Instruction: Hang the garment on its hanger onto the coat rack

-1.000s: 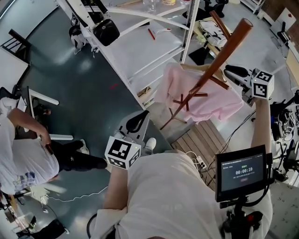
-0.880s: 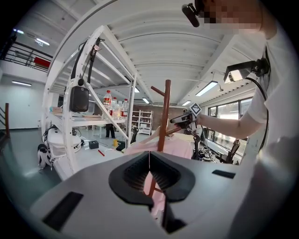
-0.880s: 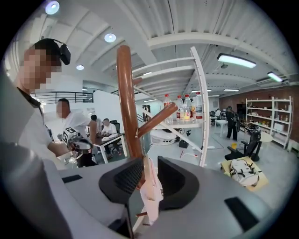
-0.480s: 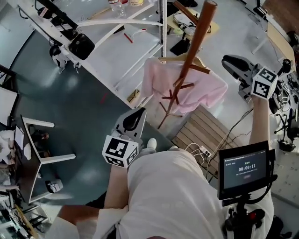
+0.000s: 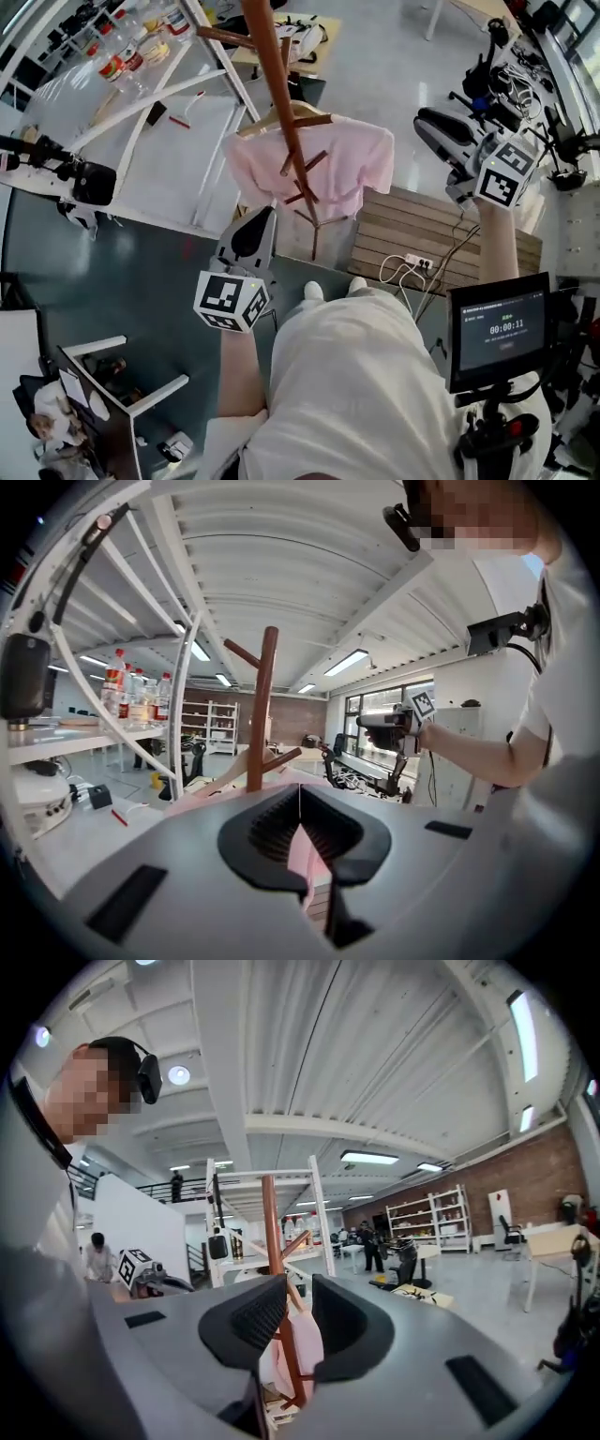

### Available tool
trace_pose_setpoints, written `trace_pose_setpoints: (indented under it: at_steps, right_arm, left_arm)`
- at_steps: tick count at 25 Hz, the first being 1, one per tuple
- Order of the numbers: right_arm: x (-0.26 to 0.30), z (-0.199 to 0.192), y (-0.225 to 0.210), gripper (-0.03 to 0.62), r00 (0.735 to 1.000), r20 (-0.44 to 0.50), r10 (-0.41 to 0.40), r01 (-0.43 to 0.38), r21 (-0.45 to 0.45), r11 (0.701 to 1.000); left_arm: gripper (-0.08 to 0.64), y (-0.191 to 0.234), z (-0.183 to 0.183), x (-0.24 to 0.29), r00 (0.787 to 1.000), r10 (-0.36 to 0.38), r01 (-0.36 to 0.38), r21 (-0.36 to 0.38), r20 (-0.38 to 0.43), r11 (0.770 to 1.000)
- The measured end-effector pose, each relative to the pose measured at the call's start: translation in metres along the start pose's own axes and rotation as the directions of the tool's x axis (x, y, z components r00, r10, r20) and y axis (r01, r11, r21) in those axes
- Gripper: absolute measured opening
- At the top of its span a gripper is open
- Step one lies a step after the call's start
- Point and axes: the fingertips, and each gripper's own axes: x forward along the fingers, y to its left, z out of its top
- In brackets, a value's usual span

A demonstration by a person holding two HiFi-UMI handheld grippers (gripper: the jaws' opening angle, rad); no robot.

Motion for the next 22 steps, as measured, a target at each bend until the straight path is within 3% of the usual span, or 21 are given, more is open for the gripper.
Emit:
trace_pose_setpoints:
  at_steps: [5, 12, 16, 22]
  right_arm:
    - [-0.077, -0.010, 0.014, 0.087, 0.981, 0.062, -0.182, 0.181, 0.021, 0.983]
    - [-0.154, -0.033, 0.037, 0.087, 0.912, 0.109, -0.396, 0.387, 0.097, 0.917]
    - [-0.168, -0.049, 0.049, 0.087, 0.882, 0.123, -0.455, 0.436, 0.154, 0.887]
    - [-0.180, -0.054, 0.066, 0.086, 0.844, 0.138, -0.519, 0.494, 0.181, 0.851]
  left_arm:
    - [0.008, -0.032, 0.015, 0.035, 0.988, -0.153, 0.152, 0.030, 0.004, 0.988]
    - [0.008, -0.082, 0.024, 0.071, 0.943, -0.332, 0.332, 0.050, -0.007, 0.942]
    - [0.008, -0.107, 0.033, 0.082, 0.911, -0.412, 0.411, 0.044, 0.015, 0.910]
    - [0.008, -0.131, 0.034, 0.088, 0.885, -0.464, 0.463, 0.015, 0.037, 0.886]
